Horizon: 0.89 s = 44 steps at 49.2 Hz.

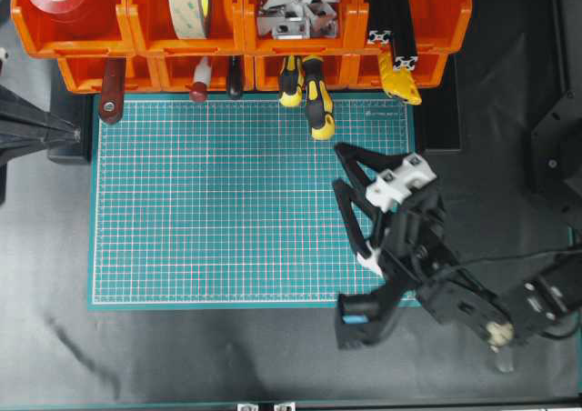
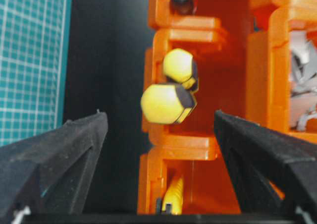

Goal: Pick screwdriver from container rack with right arm.
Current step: 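Move the open right gripper over the mat toward the rack, then close the right gripper on the yellow-black screwdriver handle in the rack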

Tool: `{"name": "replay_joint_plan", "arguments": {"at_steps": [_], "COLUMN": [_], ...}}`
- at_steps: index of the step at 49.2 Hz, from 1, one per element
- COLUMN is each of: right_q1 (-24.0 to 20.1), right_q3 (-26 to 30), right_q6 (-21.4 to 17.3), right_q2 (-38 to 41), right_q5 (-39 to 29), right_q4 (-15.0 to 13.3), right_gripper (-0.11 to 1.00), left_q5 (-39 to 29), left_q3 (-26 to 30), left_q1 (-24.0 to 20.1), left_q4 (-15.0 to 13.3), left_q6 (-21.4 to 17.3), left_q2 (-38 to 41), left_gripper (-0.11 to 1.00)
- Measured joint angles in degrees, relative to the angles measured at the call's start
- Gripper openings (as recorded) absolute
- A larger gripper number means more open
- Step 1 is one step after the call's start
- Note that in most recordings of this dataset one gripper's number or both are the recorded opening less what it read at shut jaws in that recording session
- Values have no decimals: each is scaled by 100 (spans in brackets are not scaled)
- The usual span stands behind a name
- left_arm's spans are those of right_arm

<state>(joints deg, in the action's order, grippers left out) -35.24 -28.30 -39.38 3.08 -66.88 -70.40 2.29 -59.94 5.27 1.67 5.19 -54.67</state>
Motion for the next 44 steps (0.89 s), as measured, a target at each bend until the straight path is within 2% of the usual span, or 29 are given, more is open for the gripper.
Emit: {"name": "replay_joint_plan", "arguments": {"at_steps": [16, 33, 39, 44], "right_q1": [562, 993, 1028, 1028], "right_q3": [-35, -132, -132, -132], "right_q6": [0, 0, 0, -9], "right_q2": [264, 290, 299, 308], "right_q5": [114, 563, 580, 580], "right_q4": [-281, -290, -290, -281], "right_gripper": [83, 81, 77, 68], "left_q5": [-35, -62, -70, -70], "left_q3": [0, -9, -9, -9], "left_q1": [0, 0, 0, 0], "left_q4": [0, 0, 0, 0], "left_q6": [149, 149, 149, 149], "left_q2": [-62, -123, -123, -123], "left_gripper": [0, 0, 0, 0]}}
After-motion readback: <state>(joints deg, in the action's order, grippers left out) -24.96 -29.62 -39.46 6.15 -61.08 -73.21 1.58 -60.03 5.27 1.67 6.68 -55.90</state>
